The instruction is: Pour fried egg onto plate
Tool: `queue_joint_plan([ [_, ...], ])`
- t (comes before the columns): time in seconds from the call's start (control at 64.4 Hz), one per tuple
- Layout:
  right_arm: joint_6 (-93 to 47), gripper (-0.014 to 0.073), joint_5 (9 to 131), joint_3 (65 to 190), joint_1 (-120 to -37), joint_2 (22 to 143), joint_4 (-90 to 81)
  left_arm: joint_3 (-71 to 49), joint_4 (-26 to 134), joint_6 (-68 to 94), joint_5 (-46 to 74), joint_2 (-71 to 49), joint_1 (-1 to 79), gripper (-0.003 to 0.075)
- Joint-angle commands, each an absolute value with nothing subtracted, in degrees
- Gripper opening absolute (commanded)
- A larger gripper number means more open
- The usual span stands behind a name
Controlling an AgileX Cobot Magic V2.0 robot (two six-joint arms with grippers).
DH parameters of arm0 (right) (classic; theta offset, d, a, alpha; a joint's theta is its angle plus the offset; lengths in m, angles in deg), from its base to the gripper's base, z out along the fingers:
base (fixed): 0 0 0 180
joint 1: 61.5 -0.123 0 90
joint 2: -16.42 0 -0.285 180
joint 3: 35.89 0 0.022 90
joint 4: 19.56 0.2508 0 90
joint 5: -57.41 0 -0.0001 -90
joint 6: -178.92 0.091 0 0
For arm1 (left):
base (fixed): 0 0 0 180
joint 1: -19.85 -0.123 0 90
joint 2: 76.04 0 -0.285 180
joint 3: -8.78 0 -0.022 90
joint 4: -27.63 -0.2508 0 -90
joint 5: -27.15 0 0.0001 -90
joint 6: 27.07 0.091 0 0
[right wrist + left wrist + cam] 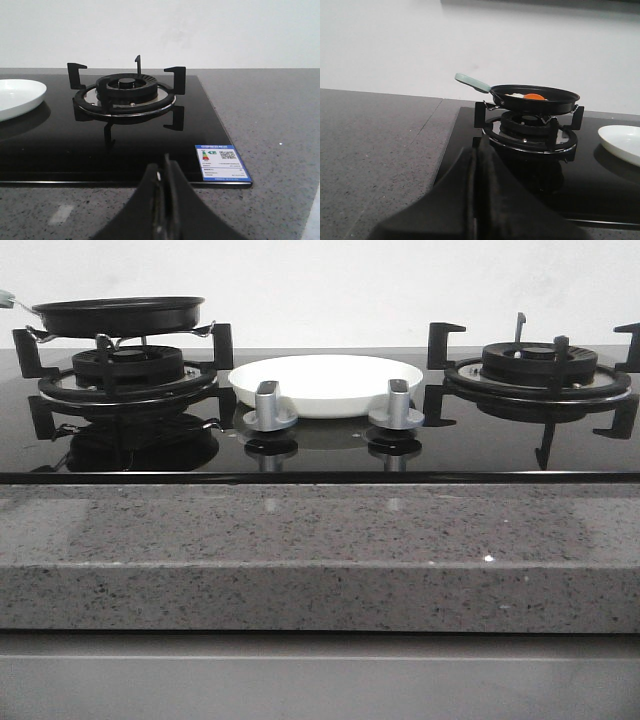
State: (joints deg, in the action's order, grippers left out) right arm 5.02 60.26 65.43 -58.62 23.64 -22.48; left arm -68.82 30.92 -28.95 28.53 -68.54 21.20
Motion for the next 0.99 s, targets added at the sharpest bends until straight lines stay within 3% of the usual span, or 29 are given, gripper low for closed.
queue_joint_plan([
  [0.0,5.11,-0.0067,55.52,65.62,-58.31,22.50,-23.29,-69.12,31.37,-29.06,33.10,-69.51,21.21,-0.0019],
  [0.388,5.11,-0.0067,55.46,69.96,-58.37,22.50,-23.35,-63.18,31.05,-29.06,33.29,-69.41,21.21,-0.0019],
  [0.59,5.01,-0.0067,64.26,82.21,-58.37,24.56,-23.46,-49.84,31.05,-29.06,21.29,-66.46,21.21,-0.0019],
  [0.979,4.48,-0.0067,82.90,103.18,-58.37,44.35,-23.82,-30.76,31.05,-29.06,2.72,-50.30,21.21,-0.0019],
])
